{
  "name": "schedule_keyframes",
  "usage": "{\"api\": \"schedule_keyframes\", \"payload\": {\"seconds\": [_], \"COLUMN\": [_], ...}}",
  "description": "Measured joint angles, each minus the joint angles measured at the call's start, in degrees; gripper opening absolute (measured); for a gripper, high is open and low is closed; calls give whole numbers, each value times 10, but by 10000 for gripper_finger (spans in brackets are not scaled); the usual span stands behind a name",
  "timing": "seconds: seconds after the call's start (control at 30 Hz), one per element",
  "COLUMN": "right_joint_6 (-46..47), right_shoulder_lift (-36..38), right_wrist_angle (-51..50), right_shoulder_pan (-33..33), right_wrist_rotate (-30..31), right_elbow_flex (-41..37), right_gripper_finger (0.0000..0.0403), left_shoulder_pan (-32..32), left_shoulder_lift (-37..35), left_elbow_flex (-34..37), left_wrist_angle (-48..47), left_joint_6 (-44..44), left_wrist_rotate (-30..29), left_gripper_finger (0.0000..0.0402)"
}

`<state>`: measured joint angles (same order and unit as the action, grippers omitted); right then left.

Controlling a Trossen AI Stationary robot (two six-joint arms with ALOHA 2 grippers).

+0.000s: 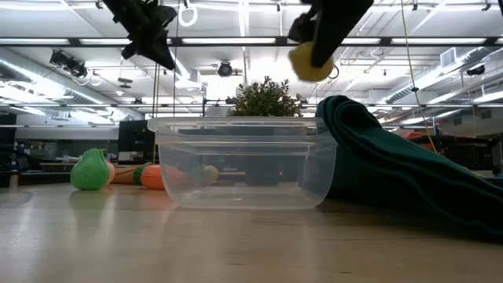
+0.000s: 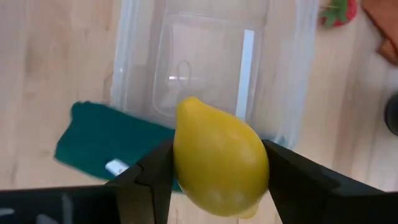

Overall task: Pick and placing Produce into tupperware
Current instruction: Put the right yellow lemon into the transparent bin

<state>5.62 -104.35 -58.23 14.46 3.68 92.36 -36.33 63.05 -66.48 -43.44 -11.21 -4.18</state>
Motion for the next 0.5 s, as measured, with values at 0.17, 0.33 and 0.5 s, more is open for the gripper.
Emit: {"api": "schedule_keyframes", "payload": {"seconds": [0.17,0.33,0.5], "right_joint_6": [-22,-24,-1], "right_shoulder_lift": [-27,-51,-73], "right_wrist_angle": [17,37,69], "right_shoulder_pan": [-1,-5,-14], "right_wrist_rotate": [-6,-11,-17], "right_elbow_flex": [0,0,7], "right_gripper_finger": [178,180,181], "left_shoulder_pan": [6,6,6], "left_shoulder_lift": [0,0,0], "left_elbow_flex": [0,0,0], "left_wrist_angle": [-12,-29,-29], "left_joint_6": [-2,-2,13], "left_wrist_rotate": [0,0,-1], "left_gripper_finger": [37,43,42]}}
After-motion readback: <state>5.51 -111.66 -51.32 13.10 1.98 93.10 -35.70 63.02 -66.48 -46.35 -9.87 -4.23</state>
